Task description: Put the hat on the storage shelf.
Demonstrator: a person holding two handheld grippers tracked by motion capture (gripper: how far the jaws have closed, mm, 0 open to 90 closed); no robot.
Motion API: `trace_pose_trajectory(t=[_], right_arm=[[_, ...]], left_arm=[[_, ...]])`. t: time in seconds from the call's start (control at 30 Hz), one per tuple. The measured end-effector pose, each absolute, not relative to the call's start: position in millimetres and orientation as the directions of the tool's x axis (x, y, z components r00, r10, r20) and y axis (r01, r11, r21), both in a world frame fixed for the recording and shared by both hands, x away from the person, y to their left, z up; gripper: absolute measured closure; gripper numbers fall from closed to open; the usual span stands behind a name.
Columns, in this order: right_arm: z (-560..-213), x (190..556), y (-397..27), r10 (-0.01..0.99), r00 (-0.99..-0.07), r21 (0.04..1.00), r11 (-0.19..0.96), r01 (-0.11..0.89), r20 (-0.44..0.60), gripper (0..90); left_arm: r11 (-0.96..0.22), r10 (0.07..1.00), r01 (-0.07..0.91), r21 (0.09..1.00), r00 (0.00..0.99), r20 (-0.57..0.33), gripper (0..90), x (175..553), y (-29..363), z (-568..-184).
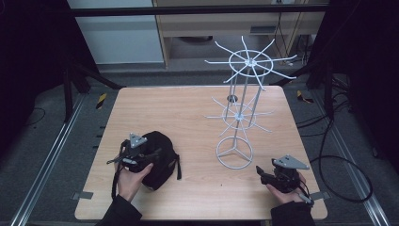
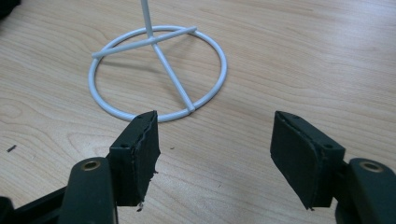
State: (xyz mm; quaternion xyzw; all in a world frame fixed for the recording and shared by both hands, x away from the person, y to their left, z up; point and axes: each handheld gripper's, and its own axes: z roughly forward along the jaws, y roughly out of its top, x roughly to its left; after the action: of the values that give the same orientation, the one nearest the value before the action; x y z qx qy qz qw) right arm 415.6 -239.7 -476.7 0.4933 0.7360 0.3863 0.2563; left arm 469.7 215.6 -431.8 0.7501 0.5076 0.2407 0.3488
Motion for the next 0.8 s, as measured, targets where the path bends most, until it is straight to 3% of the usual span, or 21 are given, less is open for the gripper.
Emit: trace_pose_trajectory(t=[0.13, 0.3, 0.47, 0.57, 0.8], right_arm=[[-477, 416, -239, 0.92, -0.393, 0.818, 0.23, 0.527, -0.006, 33.3], [-479, 416, -238, 0.916, -0.401, 0.806, 0.236, 0.543, 0.002, 35.2], [-480, 417, -238, 0.913, -0.408, 0.801, 0.242, 0.547, 0.003, 38.0], [-480, 416, -238, 0.912, -0.41, 0.801, 0.241, 0.548, 0.006, 39.3], [-481, 417, -237, 0.908, -0.419, 0.8, 0.252, 0.544, -0.001, 40.8]], left_arm=[[-0.24, 0.934, 0.623, 0.745, 0.358, 0.001, 36.1, 473, 217, -440], [-0.208, 0.937, 0.64, 0.74, 0.348, -0.037, 42.7, 473, 221, -442], [-0.167, 0.942, 0.67, 0.723, 0.326, -0.084, 67.4, 475, 230, -448], [-0.151, 0.945, 0.675, 0.722, 0.314, -0.095, 74.9, 476, 237, -449], [-0.104, 0.944, 0.611, 0.785, 0.31, -0.116, 76.6, 468, 255, -437]])
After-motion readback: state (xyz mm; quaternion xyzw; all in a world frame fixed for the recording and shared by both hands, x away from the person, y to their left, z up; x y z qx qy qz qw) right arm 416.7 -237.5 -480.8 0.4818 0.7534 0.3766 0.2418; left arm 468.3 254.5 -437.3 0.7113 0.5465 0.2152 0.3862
